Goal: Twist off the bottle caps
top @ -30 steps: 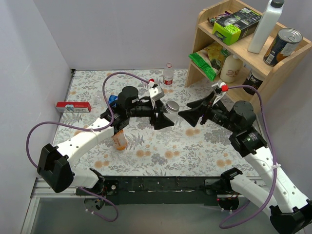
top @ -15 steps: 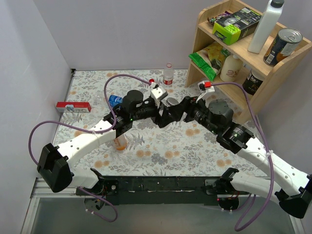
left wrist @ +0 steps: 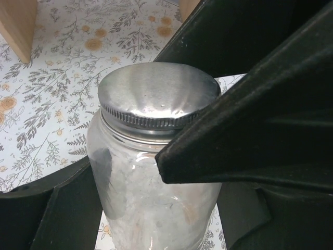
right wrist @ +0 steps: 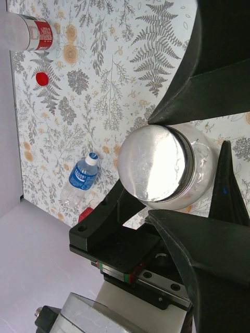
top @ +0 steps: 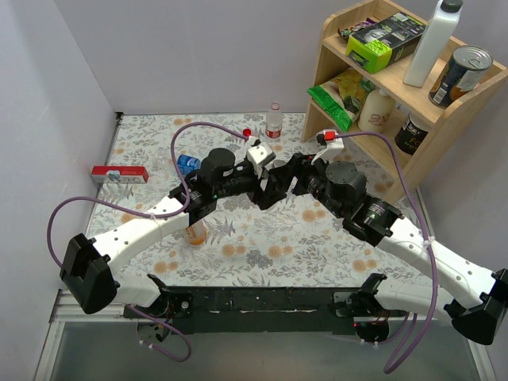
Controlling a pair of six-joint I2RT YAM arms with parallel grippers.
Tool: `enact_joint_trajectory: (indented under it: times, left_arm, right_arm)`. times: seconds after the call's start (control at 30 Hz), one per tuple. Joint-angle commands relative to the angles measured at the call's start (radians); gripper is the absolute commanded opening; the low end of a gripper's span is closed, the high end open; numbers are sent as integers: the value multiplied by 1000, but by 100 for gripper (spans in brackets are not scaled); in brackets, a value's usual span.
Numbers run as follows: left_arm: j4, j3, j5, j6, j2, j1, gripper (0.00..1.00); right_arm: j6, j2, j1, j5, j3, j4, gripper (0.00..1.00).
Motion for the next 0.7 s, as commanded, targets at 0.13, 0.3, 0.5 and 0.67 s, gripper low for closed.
enact_joint_trajectory:
  times: [0.13,0.3,0.5,0.67]
  left_arm:
    - [31,-3,35,24,-38,-28,40]
    - [30,-7,86,39,-43,-34,41]
    - [30,-6,194,41,-56,-34,41]
    - [22,10,319,36,-63,-29,42]
  right_arm:
    - [-21,15,15,0,54,55,69]
    - [-22,18,15,-19,40,69,68]
    - [-31,-2,2,-71,25,75,49]
    - [-28,-51,-78,-224,-40,122,36]
